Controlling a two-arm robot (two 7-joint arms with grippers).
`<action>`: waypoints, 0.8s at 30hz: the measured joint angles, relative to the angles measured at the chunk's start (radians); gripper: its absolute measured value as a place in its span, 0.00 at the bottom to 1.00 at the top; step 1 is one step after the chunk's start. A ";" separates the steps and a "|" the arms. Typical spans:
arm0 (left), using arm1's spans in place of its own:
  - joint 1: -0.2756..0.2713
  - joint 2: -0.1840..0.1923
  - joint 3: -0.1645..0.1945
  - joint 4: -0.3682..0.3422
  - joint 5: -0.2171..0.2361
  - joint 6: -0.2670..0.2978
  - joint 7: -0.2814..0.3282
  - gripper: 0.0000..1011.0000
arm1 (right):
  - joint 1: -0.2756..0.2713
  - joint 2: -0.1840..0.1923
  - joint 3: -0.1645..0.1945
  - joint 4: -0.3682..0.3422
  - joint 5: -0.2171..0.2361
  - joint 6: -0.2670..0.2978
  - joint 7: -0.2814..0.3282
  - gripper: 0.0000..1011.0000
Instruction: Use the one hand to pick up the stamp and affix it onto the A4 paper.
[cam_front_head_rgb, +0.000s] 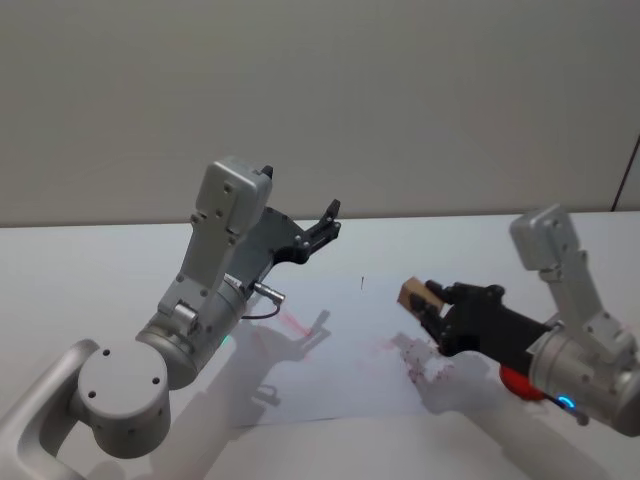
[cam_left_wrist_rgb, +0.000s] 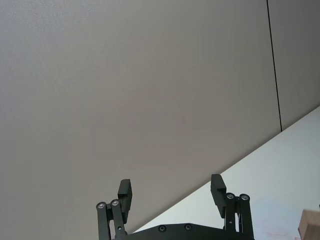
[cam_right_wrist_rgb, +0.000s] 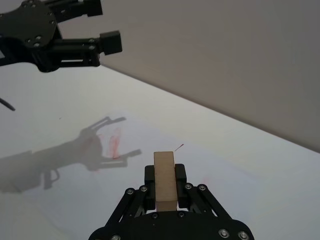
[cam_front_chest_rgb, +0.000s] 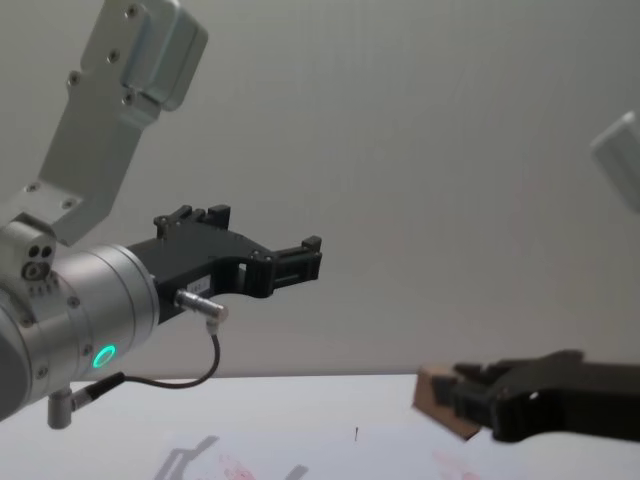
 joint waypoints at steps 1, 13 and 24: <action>0.000 0.000 0.000 0.000 0.000 0.000 0.000 0.99 | 0.005 -0.003 -0.002 0.006 -0.004 0.006 0.012 0.21; 0.000 0.000 0.000 0.000 0.000 0.000 0.000 0.99 | 0.052 -0.024 -0.040 0.097 -0.076 0.103 0.127 0.21; 0.000 0.000 0.000 0.000 0.000 0.000 0.000 0.99 | 0.058 -0.022 -0.057 0.131 -0.114 0.133 0.158 0.21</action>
